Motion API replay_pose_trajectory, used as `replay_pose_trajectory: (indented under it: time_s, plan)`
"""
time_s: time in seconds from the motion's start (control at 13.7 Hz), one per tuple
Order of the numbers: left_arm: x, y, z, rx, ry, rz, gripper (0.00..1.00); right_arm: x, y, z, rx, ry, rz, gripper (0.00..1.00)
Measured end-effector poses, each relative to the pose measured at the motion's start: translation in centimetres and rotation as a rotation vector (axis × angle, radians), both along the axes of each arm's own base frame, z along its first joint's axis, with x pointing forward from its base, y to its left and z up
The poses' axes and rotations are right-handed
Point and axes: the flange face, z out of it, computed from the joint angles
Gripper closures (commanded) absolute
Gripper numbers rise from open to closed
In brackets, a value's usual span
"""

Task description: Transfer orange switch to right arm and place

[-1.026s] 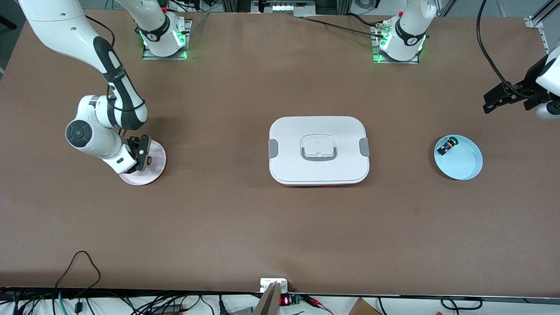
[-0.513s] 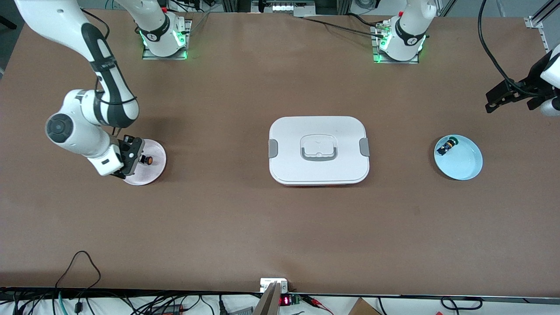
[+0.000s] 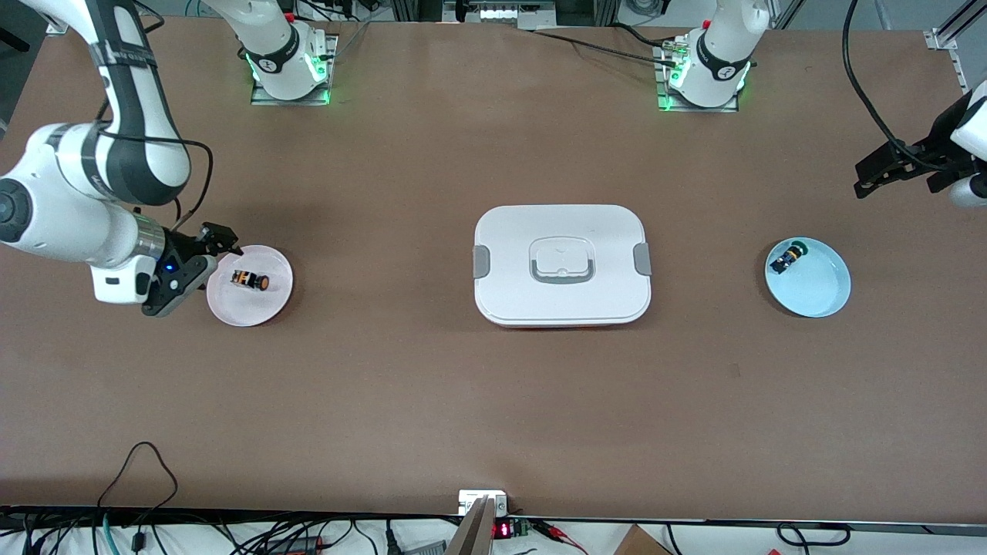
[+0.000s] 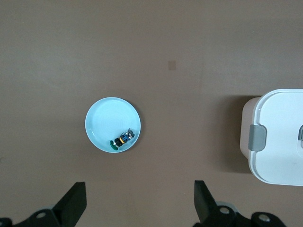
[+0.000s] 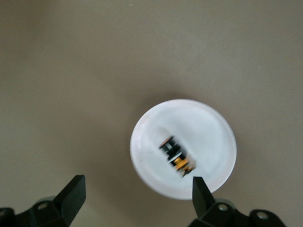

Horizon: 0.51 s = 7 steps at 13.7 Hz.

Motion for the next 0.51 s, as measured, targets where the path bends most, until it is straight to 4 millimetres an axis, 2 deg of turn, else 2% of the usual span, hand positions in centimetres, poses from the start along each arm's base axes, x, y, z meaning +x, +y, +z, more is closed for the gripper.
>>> replay_pose_trajectory:
  time_s: [0.29, 0.51]
  plan:
    - [0.3, 0.3, -0.5, -0.009, 0.01, 0.008, 0.0, -1.4, 1.1, 7.0, -0.061, 0.157, -0.323, 0.0]
    - [0.3, 0.4, -0.5, -0.01, 0.011, 0.009, 0.0, -1.9, 2.0, 11.8, -0.097, 0.206, -0.38, 0.0]
